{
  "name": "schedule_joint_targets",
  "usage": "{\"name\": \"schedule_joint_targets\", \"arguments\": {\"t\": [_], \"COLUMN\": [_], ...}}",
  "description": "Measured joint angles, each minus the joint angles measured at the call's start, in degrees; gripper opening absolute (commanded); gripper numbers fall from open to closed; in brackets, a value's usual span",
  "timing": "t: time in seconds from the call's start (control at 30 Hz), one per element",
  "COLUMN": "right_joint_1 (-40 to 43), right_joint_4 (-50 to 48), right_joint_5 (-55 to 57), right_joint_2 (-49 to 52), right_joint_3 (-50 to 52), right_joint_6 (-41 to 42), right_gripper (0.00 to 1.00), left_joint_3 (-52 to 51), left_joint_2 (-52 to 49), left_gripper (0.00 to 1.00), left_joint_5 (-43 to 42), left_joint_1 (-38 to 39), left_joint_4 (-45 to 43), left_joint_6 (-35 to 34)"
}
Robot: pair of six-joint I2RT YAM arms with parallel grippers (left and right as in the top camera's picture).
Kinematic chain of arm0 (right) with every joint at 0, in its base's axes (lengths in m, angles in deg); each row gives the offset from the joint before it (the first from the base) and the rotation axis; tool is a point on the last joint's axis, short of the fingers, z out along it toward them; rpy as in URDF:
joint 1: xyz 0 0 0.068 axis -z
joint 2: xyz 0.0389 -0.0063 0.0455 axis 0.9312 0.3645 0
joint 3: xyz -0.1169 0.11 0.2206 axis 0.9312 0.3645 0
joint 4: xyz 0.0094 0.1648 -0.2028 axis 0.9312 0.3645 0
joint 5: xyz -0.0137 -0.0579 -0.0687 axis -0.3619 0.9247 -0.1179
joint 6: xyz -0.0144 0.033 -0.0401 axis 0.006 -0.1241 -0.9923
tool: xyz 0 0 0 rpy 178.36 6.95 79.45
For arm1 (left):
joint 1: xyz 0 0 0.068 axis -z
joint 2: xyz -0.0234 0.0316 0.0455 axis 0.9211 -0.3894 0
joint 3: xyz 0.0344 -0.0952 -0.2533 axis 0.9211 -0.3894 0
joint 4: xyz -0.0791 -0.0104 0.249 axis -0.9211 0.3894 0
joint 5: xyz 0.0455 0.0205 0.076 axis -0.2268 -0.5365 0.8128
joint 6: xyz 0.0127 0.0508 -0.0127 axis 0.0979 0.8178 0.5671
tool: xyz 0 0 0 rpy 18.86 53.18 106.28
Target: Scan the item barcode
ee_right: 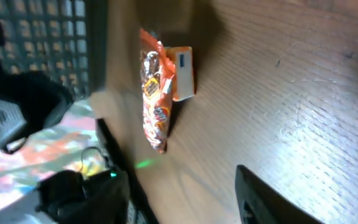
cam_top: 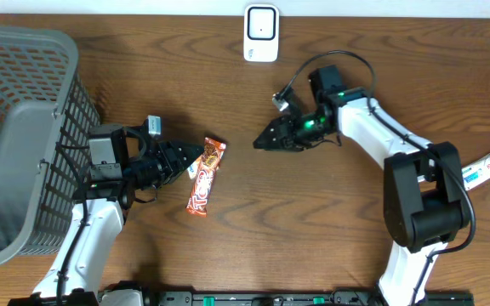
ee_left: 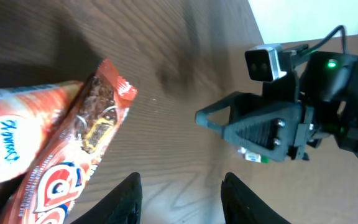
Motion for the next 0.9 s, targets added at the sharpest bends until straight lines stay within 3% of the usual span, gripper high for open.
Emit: {"name": "schedule_joint_targets", "arguments": {"t": [0.13, 0.27, 0.47, 0.77, 0.9], "right_joint_1": [-2.27, -4.68, -7.04, -9.01, -10.51], "right_joint_4": [-1.4, -5.16, -14.62, -23.5, -30.75], "right_joint_5": [1.6, 2.29, 2.29, 1.22, -0.81], "right_joint_2": [0.0, 0.0, 0.24, 8.57, 12.17], "right_joint_3": [-0.02, 0.0, -0.02, -0.31, -0.24], "right_joint_6": [2.45, 3.56, 6.54, 10.99, 14.36], "right_gripper": [0.59, 0.53, 0.54, 0.54, 0.43], "left_joint_3": [0.13, 0.76, 1.01, 1.01, 1.01], "left_joint_2": [0.0, 0.0, 0.09, 0.11, 0.11], "left_gripper": [0.43, 0.42, 0.43, 0.43, 0.43], "left_joint_5": [1.84, 5.81, 10.88, 12.48, 12.59], "left_joint_1": [0.0, -0.07, -0.28, -0.28, -0.28], "left_joint_4": [1.92, 10.82, 21.29, 21.66, 21.73], "left_joint_6": [0.52, 2.1, 6.75, 8.33, 8.35]}}
